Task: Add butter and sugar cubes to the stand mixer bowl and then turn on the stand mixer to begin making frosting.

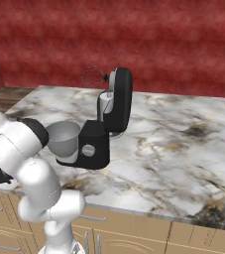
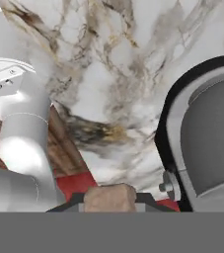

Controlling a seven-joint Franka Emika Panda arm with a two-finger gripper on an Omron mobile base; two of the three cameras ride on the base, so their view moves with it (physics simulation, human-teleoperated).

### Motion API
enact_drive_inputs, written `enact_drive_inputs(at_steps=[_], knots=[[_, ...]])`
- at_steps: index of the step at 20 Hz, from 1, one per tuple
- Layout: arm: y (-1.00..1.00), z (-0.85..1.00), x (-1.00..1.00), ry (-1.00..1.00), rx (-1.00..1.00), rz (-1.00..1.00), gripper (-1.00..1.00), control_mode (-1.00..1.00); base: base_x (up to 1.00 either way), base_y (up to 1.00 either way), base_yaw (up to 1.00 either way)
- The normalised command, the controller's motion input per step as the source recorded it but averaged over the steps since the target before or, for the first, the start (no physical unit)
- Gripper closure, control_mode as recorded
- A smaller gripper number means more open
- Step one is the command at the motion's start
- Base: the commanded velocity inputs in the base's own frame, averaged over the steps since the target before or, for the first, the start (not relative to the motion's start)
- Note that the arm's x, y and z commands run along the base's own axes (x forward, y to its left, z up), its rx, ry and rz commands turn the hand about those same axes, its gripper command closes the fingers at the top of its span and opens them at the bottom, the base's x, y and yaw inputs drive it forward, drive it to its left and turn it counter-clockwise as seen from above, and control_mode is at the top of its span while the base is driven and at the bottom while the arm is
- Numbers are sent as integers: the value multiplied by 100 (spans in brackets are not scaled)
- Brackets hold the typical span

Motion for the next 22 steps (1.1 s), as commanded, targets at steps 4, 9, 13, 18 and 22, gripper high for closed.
enact_drive_inputs(at_steps=[4,9,13,18,22], knots=[[-33,100,0,-5,25,0,100,-100,0,0,0],[-41,94,18,-2,24,0,100,-100,0,0,0],[-62,40,50,-1,18,0,100,-100,0,0,0],[-50,3,44,-2,13,0,100,-100,0,0,0],[-9,-4,37,-3,12,0,100,-100,0,0,0]])
